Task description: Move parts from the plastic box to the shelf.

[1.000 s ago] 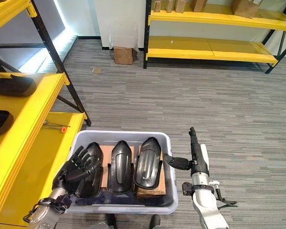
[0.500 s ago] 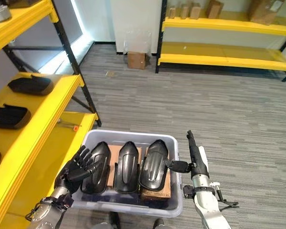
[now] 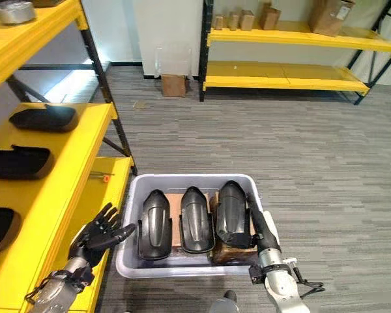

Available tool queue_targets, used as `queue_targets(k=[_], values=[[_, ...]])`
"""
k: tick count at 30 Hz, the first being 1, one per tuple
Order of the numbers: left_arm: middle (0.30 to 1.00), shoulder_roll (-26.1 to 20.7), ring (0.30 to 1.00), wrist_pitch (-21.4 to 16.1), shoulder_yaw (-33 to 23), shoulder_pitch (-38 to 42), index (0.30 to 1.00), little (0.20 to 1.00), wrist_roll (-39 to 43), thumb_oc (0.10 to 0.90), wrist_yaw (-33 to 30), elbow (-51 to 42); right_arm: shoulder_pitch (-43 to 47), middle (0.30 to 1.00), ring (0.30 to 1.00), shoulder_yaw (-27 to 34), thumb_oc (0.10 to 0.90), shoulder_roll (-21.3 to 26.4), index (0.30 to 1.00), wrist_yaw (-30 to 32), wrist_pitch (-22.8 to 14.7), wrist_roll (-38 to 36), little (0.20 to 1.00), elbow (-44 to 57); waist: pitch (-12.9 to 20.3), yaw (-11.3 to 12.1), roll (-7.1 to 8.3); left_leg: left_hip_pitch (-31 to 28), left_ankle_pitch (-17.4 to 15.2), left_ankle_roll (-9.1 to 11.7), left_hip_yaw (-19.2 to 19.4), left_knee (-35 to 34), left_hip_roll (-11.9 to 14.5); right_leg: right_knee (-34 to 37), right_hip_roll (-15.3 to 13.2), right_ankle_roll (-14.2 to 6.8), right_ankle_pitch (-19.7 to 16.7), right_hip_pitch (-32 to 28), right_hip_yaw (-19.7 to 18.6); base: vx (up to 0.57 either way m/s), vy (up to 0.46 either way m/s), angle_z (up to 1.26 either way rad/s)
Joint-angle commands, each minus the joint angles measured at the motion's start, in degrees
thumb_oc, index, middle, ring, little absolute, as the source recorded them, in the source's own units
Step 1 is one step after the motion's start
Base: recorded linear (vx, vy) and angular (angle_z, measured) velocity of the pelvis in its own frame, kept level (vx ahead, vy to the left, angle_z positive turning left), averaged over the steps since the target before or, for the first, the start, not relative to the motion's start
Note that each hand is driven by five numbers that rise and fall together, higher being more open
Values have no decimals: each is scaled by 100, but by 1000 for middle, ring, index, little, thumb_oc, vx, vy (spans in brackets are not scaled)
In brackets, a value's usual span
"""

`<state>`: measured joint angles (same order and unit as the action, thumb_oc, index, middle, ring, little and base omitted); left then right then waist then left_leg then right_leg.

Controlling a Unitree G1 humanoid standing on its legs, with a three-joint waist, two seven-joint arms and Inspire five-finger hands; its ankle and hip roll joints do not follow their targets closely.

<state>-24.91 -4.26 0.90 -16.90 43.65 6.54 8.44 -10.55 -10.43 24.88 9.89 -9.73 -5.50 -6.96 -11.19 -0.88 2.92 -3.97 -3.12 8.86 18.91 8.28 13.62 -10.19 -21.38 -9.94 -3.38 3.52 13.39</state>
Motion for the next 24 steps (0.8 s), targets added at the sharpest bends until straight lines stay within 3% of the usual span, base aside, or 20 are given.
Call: queue_targets(k=[1, 7, 15, 24], values=[[1000, -34, 1000, -656, -429, 152, 1000, 1000, -35, 900, 174, -909, 585, 1000, 1000, 550, 900, 361, 1000, 153, -405, -24, 1000, 740, 24, 85, -216, -257, 289, -256, -118, -582, 363, -296, 216, -50, 531, -207, 152, -42, -63, 23], [1000, -24, 1000, -592, -469, 335, 1000, 1000, -89, 900, 194, -932, 642, 1000, 1000, 448, 900, 295, 1000, 431, -295, 311, 1000, 1054, 16, 197, -91, -245, 312, -197, -4, -571, 468, 11, 125, -146, 407, -433, 312, -34, -74, 8], [1000, 13, 1000, -369, -300, 437, 1000, 1000, -65, 900, 155, -895, 940, 1000, 1000, 177, 900, 444, 1000, 823, -81, 1135, 1000, 1185, 104, 271, -94, -224, 394, -124, 67, -590, 551, 227, 189, -97, 376, -600, 355, -3, -57, -4], [1000, 32, 1000, -447, -302, 526, 1000, 1000, -85, 900, 78, -852, 1146, 1000, 1000, -33, 900, 471, 1000, 755, 137, 1103, 1000, 1020, 160, 302, -114, -243, 482, -44, 82, -672, 607, 332, 248, -51, 431, -732, 382, -10, -12, -2]])
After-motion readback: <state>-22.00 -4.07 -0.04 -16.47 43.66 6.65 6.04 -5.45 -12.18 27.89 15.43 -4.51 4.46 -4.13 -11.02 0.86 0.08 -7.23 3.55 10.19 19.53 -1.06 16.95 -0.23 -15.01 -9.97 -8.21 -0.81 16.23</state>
